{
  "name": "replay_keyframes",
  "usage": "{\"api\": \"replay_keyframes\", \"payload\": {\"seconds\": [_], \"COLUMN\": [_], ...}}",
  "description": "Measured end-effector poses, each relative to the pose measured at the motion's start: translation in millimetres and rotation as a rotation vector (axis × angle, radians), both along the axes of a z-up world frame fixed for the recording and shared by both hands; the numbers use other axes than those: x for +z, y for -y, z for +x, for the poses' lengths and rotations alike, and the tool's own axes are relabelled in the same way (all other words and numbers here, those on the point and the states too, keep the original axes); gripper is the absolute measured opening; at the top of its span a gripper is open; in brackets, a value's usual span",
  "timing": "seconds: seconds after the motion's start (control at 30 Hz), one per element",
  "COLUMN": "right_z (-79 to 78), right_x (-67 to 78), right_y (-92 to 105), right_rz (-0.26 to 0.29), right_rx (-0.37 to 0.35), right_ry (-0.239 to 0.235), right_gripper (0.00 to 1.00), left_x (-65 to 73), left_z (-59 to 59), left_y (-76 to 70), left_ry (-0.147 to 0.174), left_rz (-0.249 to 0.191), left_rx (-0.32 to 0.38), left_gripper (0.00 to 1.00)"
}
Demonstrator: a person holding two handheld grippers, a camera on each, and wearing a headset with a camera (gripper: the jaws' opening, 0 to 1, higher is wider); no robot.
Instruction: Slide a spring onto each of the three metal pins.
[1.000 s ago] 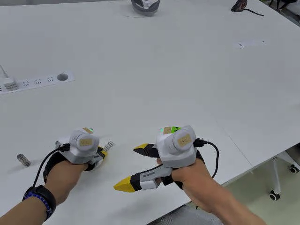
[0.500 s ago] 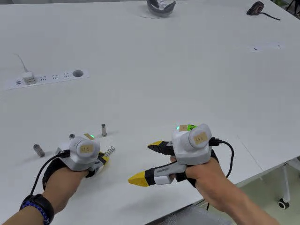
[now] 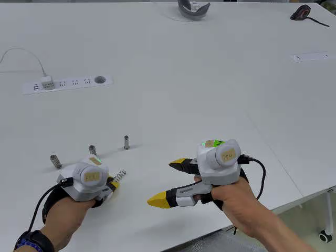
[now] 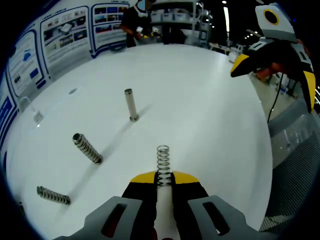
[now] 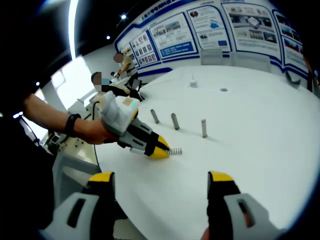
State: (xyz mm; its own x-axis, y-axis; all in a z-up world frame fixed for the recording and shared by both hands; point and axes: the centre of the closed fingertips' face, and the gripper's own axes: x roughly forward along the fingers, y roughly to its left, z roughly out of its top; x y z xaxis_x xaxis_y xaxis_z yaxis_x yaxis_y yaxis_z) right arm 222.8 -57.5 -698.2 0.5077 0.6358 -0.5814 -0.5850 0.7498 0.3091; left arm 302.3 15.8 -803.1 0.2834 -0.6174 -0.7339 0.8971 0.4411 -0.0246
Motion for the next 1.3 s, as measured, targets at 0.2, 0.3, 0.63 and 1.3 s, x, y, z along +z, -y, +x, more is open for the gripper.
{"api": "replay_keyframes", "payload": {"seconds": [0.2,0.3,0.63,1.3], "right_z": [0.5,0.0,0.4,8.6], "right_x": [0.2,-0.4,-1.2,-5.2], "right_y": [-2.2,-2.7,-7.6,-43.6], "right_rz": [-0.002,-0.002,-0.001,0.030], "right_rx": [0.012,0.016,0.022,0.081], "right_ry": [0.001,-0.001,-0.007,-0.025], "right_gripper": [0.77,0.77,0.77,0.76], "left_x": [0.1,0.2,-0.2,23.0], "left_z": [3.2,3.5,3.7,-5.3], "left_y": [-1.4,0.1,-6.4,-63.4], "left_ry": [0.000,0.004,-0.032,-0.033], "left_rz": [0.006,0.008,0.011,-0.056], "left_rx": [0.024,0.021,0.072,0.179], "left_gripper": [0.11,0.12,0.10,0.10]}}
